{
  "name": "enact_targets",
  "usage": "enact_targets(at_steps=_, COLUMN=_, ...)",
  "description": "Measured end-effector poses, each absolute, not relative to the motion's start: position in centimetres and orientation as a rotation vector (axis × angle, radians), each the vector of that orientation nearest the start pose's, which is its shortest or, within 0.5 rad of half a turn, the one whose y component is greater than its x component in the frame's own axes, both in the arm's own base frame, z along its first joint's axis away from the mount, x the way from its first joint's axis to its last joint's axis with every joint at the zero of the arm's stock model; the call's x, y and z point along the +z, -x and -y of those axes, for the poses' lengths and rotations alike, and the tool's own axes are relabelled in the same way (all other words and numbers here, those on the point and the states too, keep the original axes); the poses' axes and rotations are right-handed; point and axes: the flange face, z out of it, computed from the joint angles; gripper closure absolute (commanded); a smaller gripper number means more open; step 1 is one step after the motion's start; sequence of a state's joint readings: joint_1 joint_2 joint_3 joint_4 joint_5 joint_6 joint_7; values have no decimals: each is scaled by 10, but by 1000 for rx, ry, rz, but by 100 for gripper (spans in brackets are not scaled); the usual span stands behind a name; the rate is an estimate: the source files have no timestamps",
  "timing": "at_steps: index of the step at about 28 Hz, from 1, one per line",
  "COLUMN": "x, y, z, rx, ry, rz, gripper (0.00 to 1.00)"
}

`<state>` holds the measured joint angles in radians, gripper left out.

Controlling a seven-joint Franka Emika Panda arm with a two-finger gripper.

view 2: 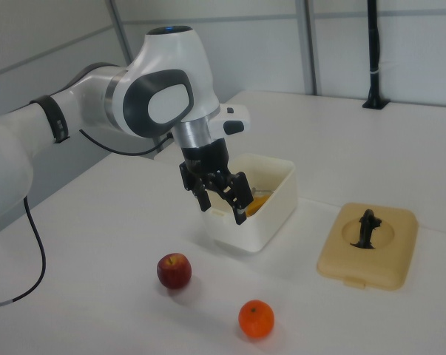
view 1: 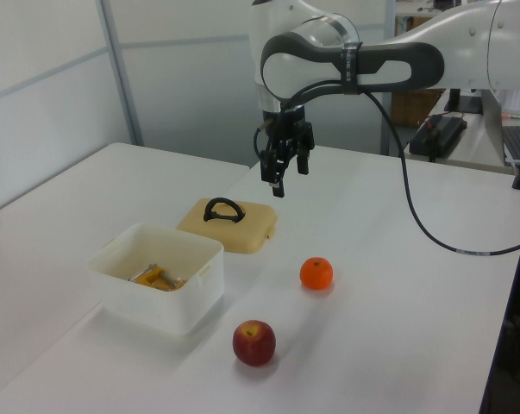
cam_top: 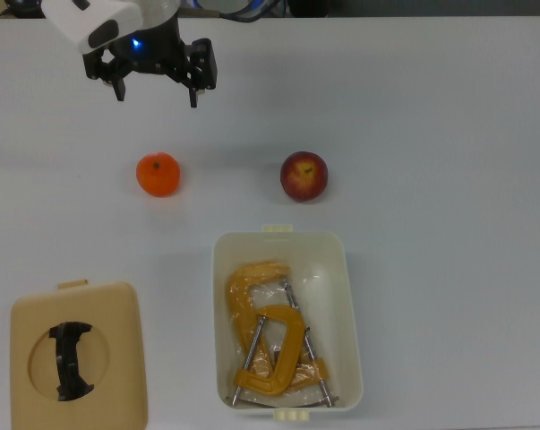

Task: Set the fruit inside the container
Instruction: 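Move the gripper down over the orange and close on it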

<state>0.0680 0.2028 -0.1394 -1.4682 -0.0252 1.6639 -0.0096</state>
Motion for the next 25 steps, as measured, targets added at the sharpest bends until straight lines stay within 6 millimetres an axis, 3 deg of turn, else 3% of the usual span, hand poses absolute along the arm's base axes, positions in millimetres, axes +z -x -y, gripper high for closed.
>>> enact_targets(at_steps=5, x=559, y=-620, z=40, rx=26, ry=3194, rz=-33, gripper=0)
enact_targets(at_steps=10, x=542, y=-618, z=43, rx=71, ry=3192, rz=23, gripper=0)
enact_targets(at_steps=21, x=428, y=-609, z=49, rx=91, ry=3262, rz=85, gripper=0)
enact_targets(at_steps=25, x=400, y=-601, z=50, rx=88, ry=3309, rz=72, gripper=0)
